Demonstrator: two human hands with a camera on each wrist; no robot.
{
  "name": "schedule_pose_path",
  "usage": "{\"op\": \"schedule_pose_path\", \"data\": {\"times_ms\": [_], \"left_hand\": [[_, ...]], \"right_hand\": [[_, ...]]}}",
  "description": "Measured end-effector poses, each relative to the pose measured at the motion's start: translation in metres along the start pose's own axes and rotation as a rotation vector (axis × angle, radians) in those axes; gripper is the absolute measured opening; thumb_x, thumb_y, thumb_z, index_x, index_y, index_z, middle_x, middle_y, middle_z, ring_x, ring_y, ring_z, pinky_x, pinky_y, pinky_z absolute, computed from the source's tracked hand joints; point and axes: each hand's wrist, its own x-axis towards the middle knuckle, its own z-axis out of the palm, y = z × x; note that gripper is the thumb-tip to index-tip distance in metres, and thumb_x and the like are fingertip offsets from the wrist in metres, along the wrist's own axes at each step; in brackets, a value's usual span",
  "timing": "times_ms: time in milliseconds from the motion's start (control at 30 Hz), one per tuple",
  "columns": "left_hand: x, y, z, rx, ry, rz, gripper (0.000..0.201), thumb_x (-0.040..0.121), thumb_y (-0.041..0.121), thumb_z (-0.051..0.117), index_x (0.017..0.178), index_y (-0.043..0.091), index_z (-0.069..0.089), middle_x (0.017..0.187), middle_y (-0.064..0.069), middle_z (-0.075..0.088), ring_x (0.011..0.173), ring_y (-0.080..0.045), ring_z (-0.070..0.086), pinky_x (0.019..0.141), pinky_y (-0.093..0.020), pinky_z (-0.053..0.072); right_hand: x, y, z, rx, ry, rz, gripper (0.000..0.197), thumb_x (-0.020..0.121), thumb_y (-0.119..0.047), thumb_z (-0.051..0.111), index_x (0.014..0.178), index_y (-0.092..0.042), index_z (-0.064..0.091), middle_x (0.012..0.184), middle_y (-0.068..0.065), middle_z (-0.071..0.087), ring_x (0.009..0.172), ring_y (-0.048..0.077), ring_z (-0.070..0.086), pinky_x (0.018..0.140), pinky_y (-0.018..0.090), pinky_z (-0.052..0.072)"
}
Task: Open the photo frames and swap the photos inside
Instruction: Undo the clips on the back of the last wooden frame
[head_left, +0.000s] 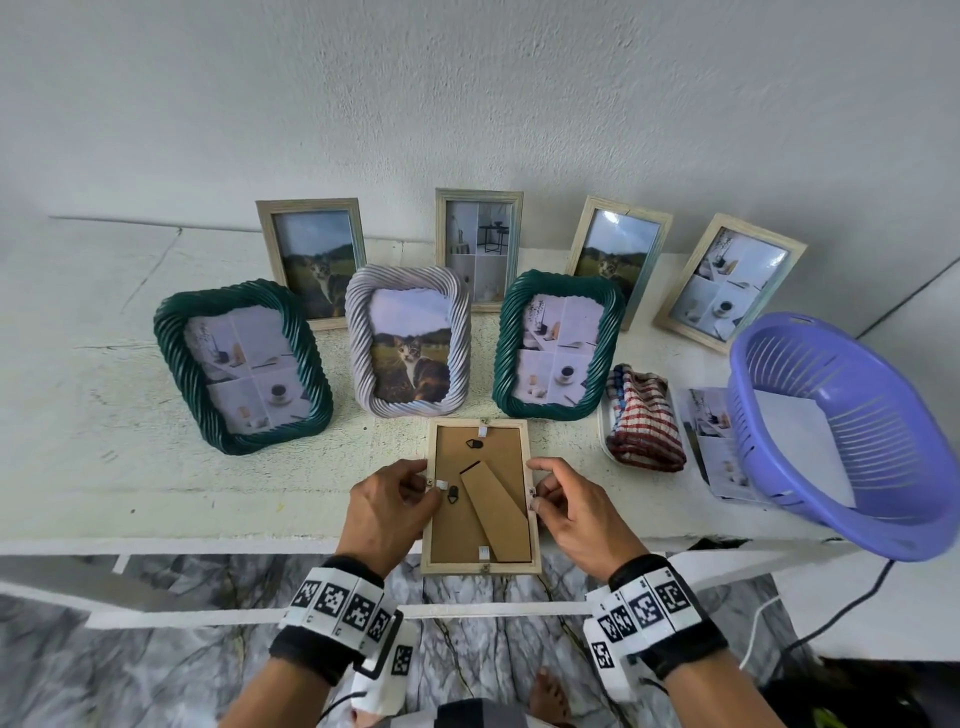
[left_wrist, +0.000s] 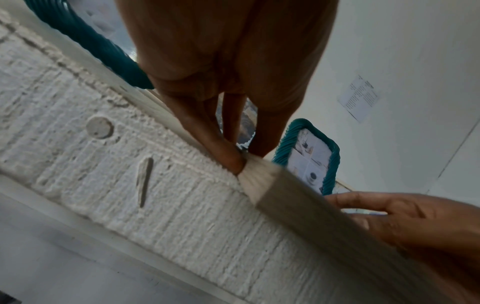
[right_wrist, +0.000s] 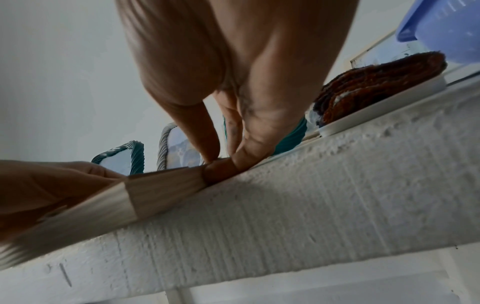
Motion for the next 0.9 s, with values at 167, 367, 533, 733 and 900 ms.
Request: {"op": "schedule_pose_path", "data": {"times_ms": [167, 367, 533, 733, 900], "left_hand": [[0.000, 0.005, 0.005, 0.092, 0.067, 0.046, 0.030, 0.084, 0.033, 0.074, 0.105, 0.012, 0.072, 0.078, 0.004, 0.070, 0.073, -0.014, 0.067, 0.070, -0.033, 0.059], [-0.003, 0.023, 0.008, 0.249, 0.126, -0.010, 0.029, 0.090, 0.040, 0.063, 0.101, 0.015, 0.070, 0.089, -0.003, 0.074, 0.079, -0.023, 0.065, 0.069, -0.027, 0.046], [-0.002, 0.028, 0.012, 0.266, 0.129, -0.130, 0.026, 0.084, 0.041, 0.063, 0.088, 0.016, 0.066, 0.081, -0.004, 0.069, 0.078, -0.028, 0.061, 0.070, -0.032, 0.047], [-0.004, 0.031, 0.005, 0.226, 0.076, -0.196, 0.022, 0.082, 0.039, 0.065, 0.092, 0.020, 0.064, 0.085, 0.002, 0.067, 0.081, -0.021, 0.055, 0.069, -0.029, 0.040], [-0.014, 0.032, 0.001, 0.239, 0.028, -0.154, 0.017, 0.084, 0.039, 0.065, 0.089, 0.023, 0.063, 0.078, 0.009, 0.064, 0.077, -0.017, 0.057, 0.067, -0.025, 0.037]], "right_hand": [[-0.001, 0.001, 0.006, -0.030, 0.048, 0.012, 0.048, 0.091, -0.014, 0.063, 0.136, -0.011, 0.047, 0.094, 0.001, 0.060, 0.084, 0.013, 0.057, 0.083, 0.025, 0.049], [-0.001, 0.000, 0.007, -0.089, 0.018, 0.008, 0.051, 0.093, -0.015, 0.060, 0.140, -0.008, 0.043, 0.099, 0.003, 0.057, 0.088, 0.017, 0.055, 0.088, 0.033, 0.047], [-0.003, 0.000, 0.010, -0.113, 0.004, 0.016, 0.051, 0.094, -0.016, 0.059, 0.141, -0.008, 0.041, 0.101, 0.004, 0.057, 0.090, 0.018, 0.054, 0.089, 0.035, 0.047], [0.000, -0.010, 0.005, -0.230, 0.003, 0.019, 0.036, 0.093, -0.020, 0.057, 0.126, -0.007, 0.050, 0.094, 0.002, 0.057, 0.077, 0.014, 0.054, 0.072, 0.022, 0.047], [0.036, -0.028, -0.002, -0.472, 0.121, 0.019, 0.034, 0.095, -0.038, 0.052, 0.114, -0.010, 0.054, 0.105, 0.004, 0.051, 0.089, 0.017, 0.050, 0.071, 0.022, 0.040]]}}
